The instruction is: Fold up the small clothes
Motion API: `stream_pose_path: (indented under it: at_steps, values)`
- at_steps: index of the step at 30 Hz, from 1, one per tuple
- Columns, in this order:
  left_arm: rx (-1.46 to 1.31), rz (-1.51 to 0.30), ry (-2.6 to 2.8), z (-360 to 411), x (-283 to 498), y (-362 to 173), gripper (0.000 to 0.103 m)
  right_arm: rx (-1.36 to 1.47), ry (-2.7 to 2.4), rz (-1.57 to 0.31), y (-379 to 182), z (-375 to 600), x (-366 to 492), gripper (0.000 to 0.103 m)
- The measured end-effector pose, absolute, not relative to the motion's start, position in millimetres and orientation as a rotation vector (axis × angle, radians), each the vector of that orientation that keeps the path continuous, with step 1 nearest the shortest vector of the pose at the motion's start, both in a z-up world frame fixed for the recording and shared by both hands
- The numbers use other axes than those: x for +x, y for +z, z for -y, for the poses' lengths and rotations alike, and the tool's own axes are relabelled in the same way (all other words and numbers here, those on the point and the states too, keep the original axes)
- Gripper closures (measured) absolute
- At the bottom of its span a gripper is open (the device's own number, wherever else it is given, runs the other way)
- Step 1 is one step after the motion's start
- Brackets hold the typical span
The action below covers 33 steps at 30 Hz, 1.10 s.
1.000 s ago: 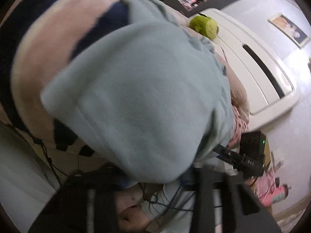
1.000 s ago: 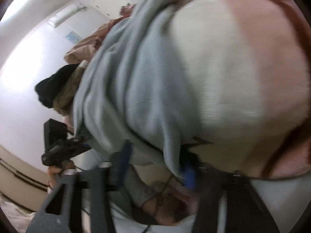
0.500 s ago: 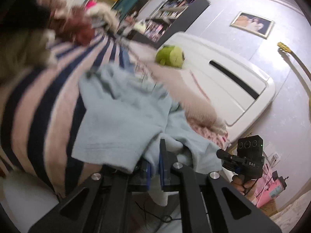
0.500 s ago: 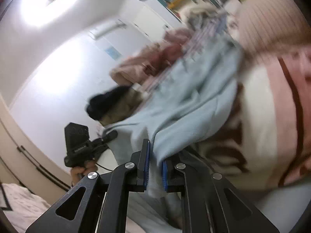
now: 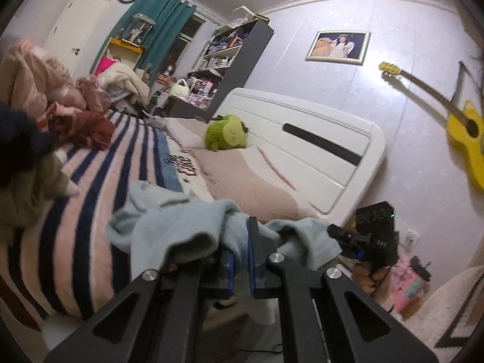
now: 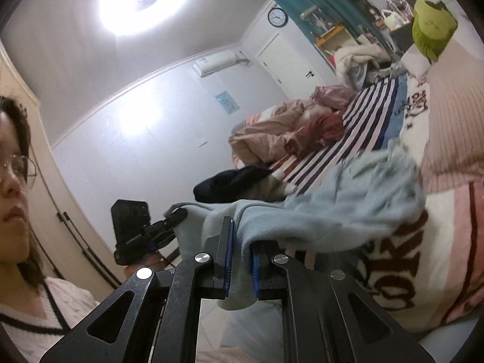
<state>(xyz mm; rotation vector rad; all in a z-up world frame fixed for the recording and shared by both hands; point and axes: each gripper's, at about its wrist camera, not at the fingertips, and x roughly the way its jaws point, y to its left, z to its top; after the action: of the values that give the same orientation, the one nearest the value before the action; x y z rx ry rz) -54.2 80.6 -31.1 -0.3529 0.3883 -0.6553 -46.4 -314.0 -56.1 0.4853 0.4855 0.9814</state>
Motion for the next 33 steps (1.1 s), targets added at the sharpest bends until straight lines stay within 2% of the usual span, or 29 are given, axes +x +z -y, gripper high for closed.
stream_pose_path:
  at_steps: [7, 11, 14, 17, 18, 19, 20, 21, 22, 23, 28, 31, 33]
  values:
    - [-0.240, -0.515, -0.591, -59.3, 66.2, -32.5, 0.099, 0.429, 0.806, -0.553, -56.9, 310.7, 40.5, 0.098]
    - [-0.215, -0.679, -0.537, -43.9, 177.3, -78.8, 0.098, 0.395, 0.661, -0.711, -93.6, 306.9, 132.9, 0.098]
    - [-0.211, -0.812, -0.508, -37.5, 232.3, -125.2, 0.097, 0.363, 0.588, -0.822, -124.6, 301.3, 188.2, 0.096]
    - [-0.222, -0.886, -0.554, -38.5, 250.1, -148.6, 0.079, 0.332, 0.547, -0.923, -144.7, 301.7, 214.4, 0.092]
    - [-0.247, -0.872, -0.596, -44.1, 247.4, -146.4, 0.063, 0.335, 0.568, -0.950, -145.5, 305.7, 217.9, 0.089]
    - [-0.271, -0.855, -0.627, -50.6, 241.4, -141.0, 0.046, 0.329, 0.577, -0.962, -144.4, 310.6, 216.3, 0.078]
    - [-0.287, -0.830, -0.650, -58.6, 237.0, -131.6, 0.040, 0.309, 0.578, -0.971, -138.5, 315.2, 214.8, 0.067]
    - [-0.282, -0.794, -0.651, -66.4, 232.8, -119.5, 0.036, 0.273, 0.571, -0.967, -129.7, 320.1, 212.0, 0.061]
    - [-0.264, -0.757, -0.636, -73.4, 230.7, -106.7, 0.036, 0.221, 0.537, -0.945, -115.7, 324.9, 210.9, 0.048]
    - [-0.241, -0.722, -0.606, -80.9, 230.8, -94.0, 0.035, 0.157, 0.483, -0.907, -98.4, 328.9, 211.3, 0.042]
    - [-0.202, -0.656, -0.532, -88.2, 250.9, -72.9, 0.035, -0.054, 0.445, -0.887, -65.0, 290.5, 253.5, 0.043]
    - [-0.192, -0.655, -0.547, -76.5, 260.1, -78.9, 0.035, -0.187, 0.517, -0.996, -91.1, 231.2, 288.0, 0.049]
    - [-0.168, -0.660, -0.532, -66.6, 266.4, -86.8, 0.035, -0.258, 0.496, -1.082, -119.2, 206.9, 303.4, 0.050]
